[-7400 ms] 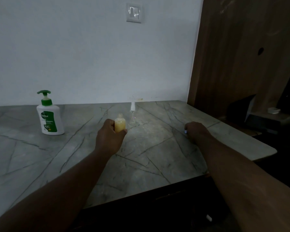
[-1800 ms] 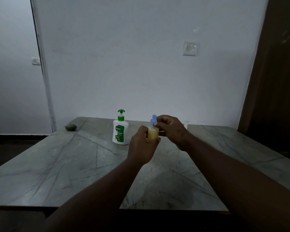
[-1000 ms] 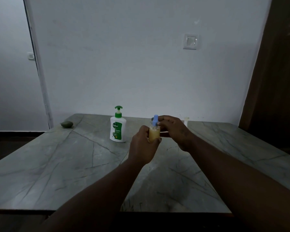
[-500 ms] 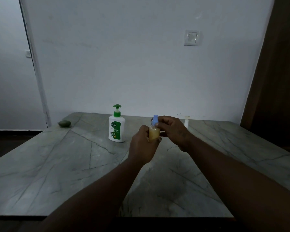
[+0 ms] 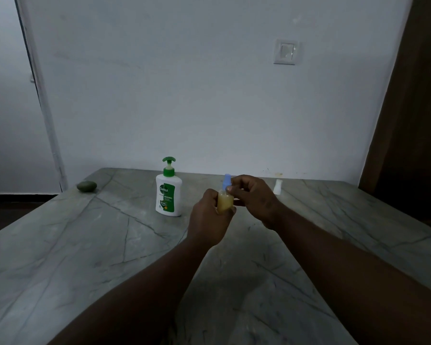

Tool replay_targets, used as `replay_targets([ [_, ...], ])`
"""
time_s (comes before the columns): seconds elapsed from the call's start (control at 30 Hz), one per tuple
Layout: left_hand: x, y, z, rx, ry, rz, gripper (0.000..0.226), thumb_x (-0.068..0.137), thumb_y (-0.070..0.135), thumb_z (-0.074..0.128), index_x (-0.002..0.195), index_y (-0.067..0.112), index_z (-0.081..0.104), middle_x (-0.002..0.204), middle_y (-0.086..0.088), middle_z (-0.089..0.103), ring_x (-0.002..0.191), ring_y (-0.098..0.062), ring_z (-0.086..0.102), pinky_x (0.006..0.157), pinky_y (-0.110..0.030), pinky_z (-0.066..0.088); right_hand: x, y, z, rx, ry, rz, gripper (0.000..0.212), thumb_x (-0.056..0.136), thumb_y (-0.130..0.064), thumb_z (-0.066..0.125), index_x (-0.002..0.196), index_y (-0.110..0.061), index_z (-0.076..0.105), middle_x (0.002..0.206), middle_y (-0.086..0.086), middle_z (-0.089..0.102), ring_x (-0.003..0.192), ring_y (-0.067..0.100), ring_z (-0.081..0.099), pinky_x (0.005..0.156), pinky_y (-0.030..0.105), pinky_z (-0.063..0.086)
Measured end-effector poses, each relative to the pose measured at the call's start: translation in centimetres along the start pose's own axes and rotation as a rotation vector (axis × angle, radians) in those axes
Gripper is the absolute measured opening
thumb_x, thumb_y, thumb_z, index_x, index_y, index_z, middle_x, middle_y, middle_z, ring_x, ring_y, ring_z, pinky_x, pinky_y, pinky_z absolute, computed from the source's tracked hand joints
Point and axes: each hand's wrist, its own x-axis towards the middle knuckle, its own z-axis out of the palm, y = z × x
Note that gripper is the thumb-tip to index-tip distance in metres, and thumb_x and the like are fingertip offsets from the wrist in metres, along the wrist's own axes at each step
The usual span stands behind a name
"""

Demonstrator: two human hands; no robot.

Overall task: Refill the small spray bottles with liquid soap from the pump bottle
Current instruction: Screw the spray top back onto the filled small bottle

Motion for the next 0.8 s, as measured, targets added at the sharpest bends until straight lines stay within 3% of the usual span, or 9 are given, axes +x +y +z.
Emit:
replay_targets([
  [0.07,0.4,-0.1,0.3,0.006,-0.002,0.001,0.035,0.089,0.039,0.079,0.105,0.026,0.05,0.085,0.01,0.059,0.072,-0.008,0.057,0.058,-0.022,0.043,0.6,0.4,0.1,-0.037,0.033,-0.015,0.011,0.094,-0.018,0.073,0.093,-0.009,0.066,0.105,0.019,0.07,0.102,0.038,0.07,0.088,0.05,0.062],
  [0.13,0.8,-0.3,0.5,0.006,-0.005,-0.001,0.034,0.089,0.039,0.079,0.103,0.025,0.051,0.082,0.011,0.058,0.07,-0.007,0.056,0.057,-0.022,0.041,1.1,0.9,0.2,-0.047,0.051,-0.015,0.022,0.092,-0.02,0.076,0.101,-0.005,0.063,0.108,0.022,0.069,0.102,0.04,0.068,0.086,0.053,0.061],
  [0.27,1.6,-0.6,0.8,0.0,-0.015,0.005,0.031,0.09,0.036,0.078,0.1,0.025,0.052,0.078,0.012,0.058,0.067,-0.006,0.056,0.054,-0.019,0.036,1.7,1.6,0.2,-0.002,-0.026,0.057,0.027,0.1,-0.022,0.064,0.126,-0.014,0.066,0.112,0.006,0.074,0.105,0.028,0.072,0.082,0.034,0.063],
  [0.37,2.2,-1.1,1.2,0.0,-0.033,-0.016,0.029,0.091,0.035,0.078,0.099,0.024,0.052,0.078,0.011,0.059,0.066,-0.007,0.056,0.054,-0.019,0.035,2.3,2.3,0.3,-0.039,-0.017,0.054,0.022,0.103,-0.022,0.059,0.116,-0.011,0.073,0.11,0.005,0.076,0.103,0.027,0.072,0.086,0.037,0.063],
  [0.53,3.2,-2.3,2.1,0.046,-0.034,-0.055,0.031,0.09,0.039,0.077,0.098,0.022,0.052,0.078,0.009,0.058,0.067,-0.006,0.055,0.054,-0.023,0.035,3.4,3.5,1.3,-0.118,0.067,0.027,0.021,0.099,-0.022,0.064,0.099,-0.003,0.073,0.103,0.021,0.071,0.101,0.042,0.067,0.09,0.061,0.056],
  [0.67,5.1,-3.2,2.8,0.155,-0.093,-0.073,0.031,0.092,0.04,0.075,0.099,0.018,0.056,0.08,0.011,0.054,0.069,-0.005,0.052,0.056,-0.022,0.033,4.5,4.8,1.8,-0.239,0.085,-0.013,0.029,0.096,-0.024,0.068,0.098,0.005,0.068,0.1,0.027,0.066,0.097,0.045,0.063,0.087,0.064,0.053],
  [0.8,6.2,-4.1,3.5,0.242,-0.159,-0.089,0.033,0.09,0.038,0.077,0.106,0.01,0.067,0.091,0.001,0.06,0.081,-0.016,0.057,0.069,-0.028,0.038,5.1,6.1,1.9,-0.312,0.087,0.01,0.029,0.096,-0.025,0.069,0.099,0.003,0.07,0.099,0.023,0.069,0.095,0.041,0.065,0.087,0.062,0.053],
])
